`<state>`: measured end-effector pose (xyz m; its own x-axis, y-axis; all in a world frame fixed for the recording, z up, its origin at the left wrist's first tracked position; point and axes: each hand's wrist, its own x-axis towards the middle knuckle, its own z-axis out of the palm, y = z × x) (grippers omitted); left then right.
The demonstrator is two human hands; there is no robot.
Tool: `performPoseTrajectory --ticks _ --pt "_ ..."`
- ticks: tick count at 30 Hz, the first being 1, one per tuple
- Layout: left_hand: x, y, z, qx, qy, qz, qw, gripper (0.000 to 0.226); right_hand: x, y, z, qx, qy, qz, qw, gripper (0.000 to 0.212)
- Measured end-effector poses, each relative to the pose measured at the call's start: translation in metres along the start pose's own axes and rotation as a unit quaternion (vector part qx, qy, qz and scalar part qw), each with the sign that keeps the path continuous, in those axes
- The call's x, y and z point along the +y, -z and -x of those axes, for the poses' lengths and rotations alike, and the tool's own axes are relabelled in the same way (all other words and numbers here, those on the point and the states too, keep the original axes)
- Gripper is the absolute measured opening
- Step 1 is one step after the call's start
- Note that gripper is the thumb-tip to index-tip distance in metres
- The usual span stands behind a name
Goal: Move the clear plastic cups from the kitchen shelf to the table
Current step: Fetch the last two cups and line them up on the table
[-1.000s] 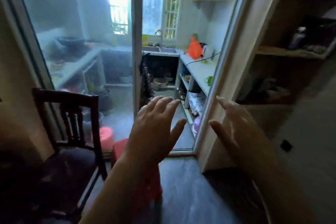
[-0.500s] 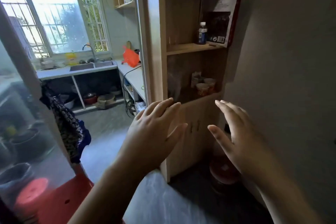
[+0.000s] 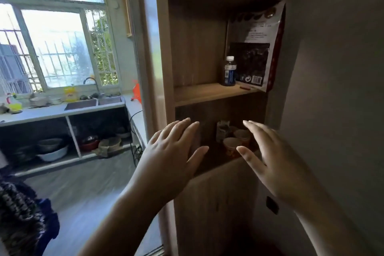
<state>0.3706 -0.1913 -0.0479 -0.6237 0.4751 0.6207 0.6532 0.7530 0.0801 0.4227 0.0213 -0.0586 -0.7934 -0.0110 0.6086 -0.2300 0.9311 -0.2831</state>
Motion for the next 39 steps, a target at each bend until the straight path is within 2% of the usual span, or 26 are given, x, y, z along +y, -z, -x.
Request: performPoseTrajectory --ticks 5,9,16,22,25,31,35,39 --pt "-0.001 -0.040 -0.072 0.031 0.002 0.025 0.999 0.054 0.058 -0.019 -0.053 -0.001 0.012 -0.019 1.000 0.066" --pt "-0.014 -0.075 -0.121 0.036 0.009 0.006 0.999 0.056 0.106 -0.036 -0.113 -0.008 0.017 -0.034 0.999 0.075" --pt "-0.038 -0.119 -0.205 0.074 0.065 -0.068 0.993 0.054 0.174 -0.085 -0.242 -0.069 0.128 -0.085 0.986 0.073" --pt "-0.067 -0.164 -0.287 0.008 0.131 -0.136 0.982 0.064 0.216 -0.129 -0.350 -0.131 0.196 -0.079 0.969 0.066" --pt "-0.083 -0.185 -0.319 -0.062 0.188 -0.141 0.970 0.074 0.225 -0.157 -0.397 -0.151 0.214 -0.059 0.963 0.068" --pt "-0.118 -0.209 -0.378 -0.136 0.247 -0.153 0.947 0.076 0.228 -0.200 -0.473 -0.226 0.185 -0.049 0.955 0.071" --pt "-0.136 -0.220 -0.395 -0.160 0.275 -0.162 0.934 0.074 0.228 -0.220 -0.499 -0.212 0.202 -0.018 0.956 0.066" --pt "-0.149 -0.231 -0.400 -0.185 0.276 -0.168 0.928 0.071 0.228 -0.230 -0.509 -0.173 0.231 -0.002 0.958 0.047"
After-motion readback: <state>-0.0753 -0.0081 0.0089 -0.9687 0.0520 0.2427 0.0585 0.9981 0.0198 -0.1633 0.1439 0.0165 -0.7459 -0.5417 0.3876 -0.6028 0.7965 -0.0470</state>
